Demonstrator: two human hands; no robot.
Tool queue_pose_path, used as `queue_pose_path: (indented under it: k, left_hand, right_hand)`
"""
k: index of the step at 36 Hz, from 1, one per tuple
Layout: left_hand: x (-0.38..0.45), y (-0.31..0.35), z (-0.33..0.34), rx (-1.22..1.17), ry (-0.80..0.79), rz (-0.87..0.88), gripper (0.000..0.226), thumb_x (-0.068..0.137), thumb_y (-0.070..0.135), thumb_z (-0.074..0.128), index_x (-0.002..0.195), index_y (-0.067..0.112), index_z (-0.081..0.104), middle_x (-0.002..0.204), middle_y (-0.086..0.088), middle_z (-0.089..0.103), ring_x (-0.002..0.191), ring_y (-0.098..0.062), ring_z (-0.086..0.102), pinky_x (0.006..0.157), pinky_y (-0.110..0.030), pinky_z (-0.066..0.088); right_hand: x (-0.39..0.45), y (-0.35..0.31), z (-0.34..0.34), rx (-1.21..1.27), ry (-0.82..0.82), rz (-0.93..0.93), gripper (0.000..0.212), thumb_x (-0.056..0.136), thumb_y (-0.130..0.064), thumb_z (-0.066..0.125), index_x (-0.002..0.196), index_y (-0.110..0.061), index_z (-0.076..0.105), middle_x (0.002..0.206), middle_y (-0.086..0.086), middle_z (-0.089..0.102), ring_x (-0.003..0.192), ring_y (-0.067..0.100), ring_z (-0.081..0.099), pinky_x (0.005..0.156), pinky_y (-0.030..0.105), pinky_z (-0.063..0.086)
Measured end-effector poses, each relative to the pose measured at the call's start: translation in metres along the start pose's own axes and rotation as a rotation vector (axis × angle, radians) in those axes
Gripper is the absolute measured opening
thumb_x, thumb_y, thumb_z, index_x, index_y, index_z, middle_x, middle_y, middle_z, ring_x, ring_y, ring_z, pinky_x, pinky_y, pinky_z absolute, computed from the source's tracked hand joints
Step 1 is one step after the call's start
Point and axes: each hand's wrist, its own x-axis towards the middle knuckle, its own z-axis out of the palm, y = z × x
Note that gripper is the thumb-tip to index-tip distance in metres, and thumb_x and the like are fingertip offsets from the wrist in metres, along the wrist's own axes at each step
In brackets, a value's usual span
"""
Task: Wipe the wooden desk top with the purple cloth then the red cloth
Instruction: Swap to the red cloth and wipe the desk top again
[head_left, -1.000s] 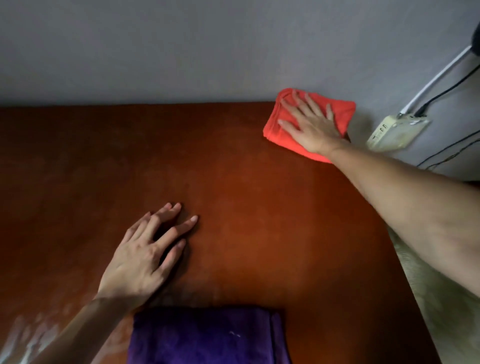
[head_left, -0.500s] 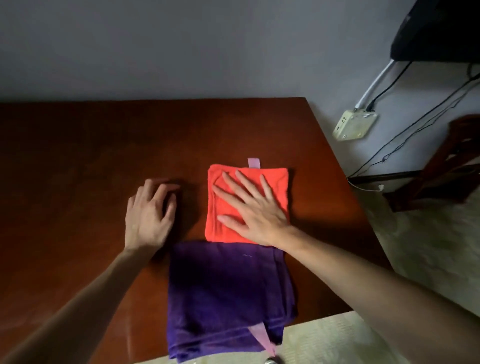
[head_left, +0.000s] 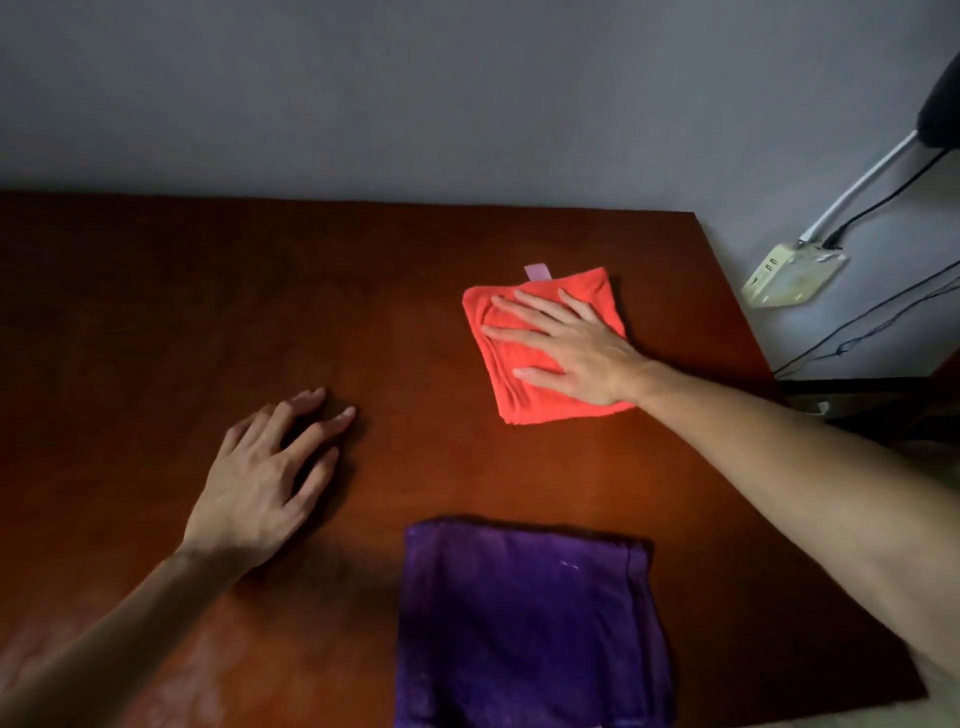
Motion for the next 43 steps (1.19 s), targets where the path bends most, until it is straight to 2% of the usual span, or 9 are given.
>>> queue_pose_path:
  k: [6,14,19,23,26,31,34,37,43]
  left_hand:
    - [0.003,0.001,-0.002,-0.041,-0.017,0.015,0.050,0.102,0.048,0.029,0.151,0.041,0.039,0.157,0.001,0.038,0.148,-0.017,0.032,0.118,-0.038,0.020]
    - [0.008,0.003,-0.002,-0.069,0.013,0.036,0.048,0.100,0.040,0.038,0.147,0.035,0.048,0.154,0.001,0.042,0.147,-0.018,0.035,0.118,-0.040,0.026]
    - [0.008,0.002,-0.002,-0.070,0.015,0.038,0.048,0.102,0.042,0.035,0.147,0.034,0.048,0.153,-0.001,0.043,0.148,-0.018,0.034,0.120,-0.036,0.020]
    - [0.006,0.001,-0.001,-0.072,0.000,0.035,0.049,0.103,0.044,0.032,0.149,0.036,0.044,0.156,-0.002,0.041,0.149,-0.018,0.031,0.122,-0.036,0.016]
    - [0.005,0.000,-0.001,-0.059,-0.001,0.041,0.050,0.103,0.046,0.029,0.151,0.038,0.041,0.158,-0.002,0.038,0.150,-0.017,0.028,0.123,-0.036,0.013]
    - [0.005,0.001,0.000,-0.075,0.063,0.042,0.049,0.101,0.044,0.032,0.145,0.033,0.049,0.151,-0.003,0.043,0.144,-0.021,0.036,0.116,-0.037,0.022]
    - [0.004,0.003,-0.002,-0.112,0.152,0.039,0.043,0.099,0.039,0.037,0.134,0.023,0.057,0.138,-0.004,0.050,0.124,-0.027,0.051,0.102,-0.041,0.037]
    - [-0.005,0.005,-0.007,-0.096,0.274,-0.017,0.037,0.097,0.034,0.041,0.124,0.017,0.060,0.123,-0.007,0.054,0.104,-0.029,0.053,0.088,-0.043,0.039]
    - [-0.037,-0.027,-0.019,-0.050,0.226,-0.094,0.042,0.098,0.040,0.036,0.129,0.024,0.058,0.125,-0.006,0.053,0.106,-0.030,0.053,0.088,-0.046,0.038]
  right_hand:
    - [0.070,0.063,-0.016,0.018,0.006,0.058,0.064,0.099,-0.068,0.022,0.160,-0.048,0.017,0.172,-0.013,0.004,0.159,0.014,0.002,0.126,0.055,0.006]
    - [0.127,0.104,-0.023,0.076,0.057,0.189,0.071,0.093,-0.072,0.018,0.159,-0.045,0.024,0.172,-0.012,0.010,0.159,0.016,0.009,0.125,0.057,0.008]
    - [0.130,0.090,-0.019,0.102,0.108,0.312,0.075,0.089,-0.074,0.015,0.159,-0.048,0.020,0.172,-0.012,0.010,0.159,0.016,0.008,0.125,0.057,0.007]
    - [0.133,0.056,-0.010,0.124,0.149,0.531,0.064,0.100,-0.068,0.028,0.160,-0.046,0.020,0.172,-0.012,0.007,0.159,0.016,0.004,0.125,0.058,0.003]
    - [0.129,0.022,-0.006,0.146,0.159,0.598,0.064,0.101,-0.068,0.029,0.160,-0.046,0.019,0.173,-0.012,0.005,0.159,0.017,0.001,0.125,0.060,0.002]
    - [0.101,-0.055,0.000,0.127,0.164,0.480,0.065,0.101,-0.068,0.029,0.160,-0.047,0.018,0.173,-0.012,0.005,0.160,0.016,0.000,0.125,0.061,0.002]
    - [0.077,-0.106,0.004,0.115,0.158,0.390,0.067,0.098,-0.071,0.024,0.161,-0.046,0.018,0.173,-0.011,0.007,0.160,0.016,0.000,0.124,0.061,0.003]
    - [0.051,-0.151,0.010,0.101,0.160,0.330,0.073,0.093,-0.073,0.014,0.161,-0.046,0.016,0.173,-0.012,0.007,0.160,0.017,0.000,0.125,0.060,0.004]
    - [0.023,-0.191,0.018,0.029,0.142,0.137,0.068,0.100,-0.070,0.018,0.162,-0.043,0.014,0.173,-0.010,0.002,0.160,0.018,-0.002,0.125,0.061,0.003]
